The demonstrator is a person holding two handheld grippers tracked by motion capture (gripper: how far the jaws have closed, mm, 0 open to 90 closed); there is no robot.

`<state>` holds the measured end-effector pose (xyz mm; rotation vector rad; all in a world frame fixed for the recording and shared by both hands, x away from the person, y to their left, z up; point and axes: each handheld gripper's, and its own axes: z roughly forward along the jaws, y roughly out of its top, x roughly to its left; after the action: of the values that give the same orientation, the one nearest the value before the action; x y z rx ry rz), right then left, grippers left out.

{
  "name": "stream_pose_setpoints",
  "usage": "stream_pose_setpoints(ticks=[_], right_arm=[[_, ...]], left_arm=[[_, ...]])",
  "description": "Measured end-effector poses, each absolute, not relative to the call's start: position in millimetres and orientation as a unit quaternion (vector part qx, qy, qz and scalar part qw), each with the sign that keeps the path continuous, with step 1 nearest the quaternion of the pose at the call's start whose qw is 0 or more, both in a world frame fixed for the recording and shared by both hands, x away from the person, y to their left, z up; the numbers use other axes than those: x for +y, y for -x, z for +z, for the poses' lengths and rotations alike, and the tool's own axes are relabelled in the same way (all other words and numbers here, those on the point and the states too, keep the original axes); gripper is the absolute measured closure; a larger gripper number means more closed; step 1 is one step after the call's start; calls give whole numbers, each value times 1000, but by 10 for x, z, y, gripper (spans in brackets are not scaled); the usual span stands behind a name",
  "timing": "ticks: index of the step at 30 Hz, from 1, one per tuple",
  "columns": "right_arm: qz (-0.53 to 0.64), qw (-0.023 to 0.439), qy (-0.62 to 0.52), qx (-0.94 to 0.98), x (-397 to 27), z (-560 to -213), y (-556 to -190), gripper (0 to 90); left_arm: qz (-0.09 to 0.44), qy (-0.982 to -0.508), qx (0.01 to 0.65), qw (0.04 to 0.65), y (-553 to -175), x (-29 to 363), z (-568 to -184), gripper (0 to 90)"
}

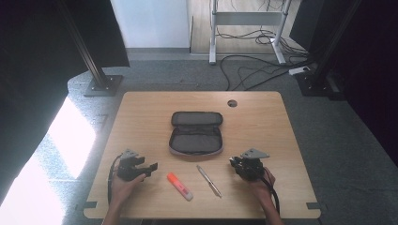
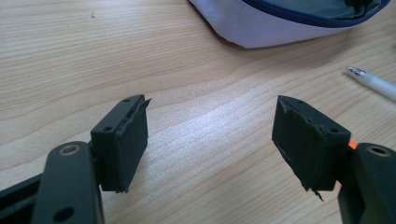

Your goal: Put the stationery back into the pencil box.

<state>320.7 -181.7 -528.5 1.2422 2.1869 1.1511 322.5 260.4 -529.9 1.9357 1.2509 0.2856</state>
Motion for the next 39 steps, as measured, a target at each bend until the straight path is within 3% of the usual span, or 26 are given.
stream_pose_setpoints(ticks=[12, 39], right_arm=[[455, 191, -429, 756, -1830, -4973, -3237, 726], [452, 185, -419, 765, -1501, -4841, -3579, 725]], left_arm=[[113, -763, 496, 399, -3224, 2616, -5291, 279], [111, -764, 495, 399, -3226, 2606, -5286, 279]])
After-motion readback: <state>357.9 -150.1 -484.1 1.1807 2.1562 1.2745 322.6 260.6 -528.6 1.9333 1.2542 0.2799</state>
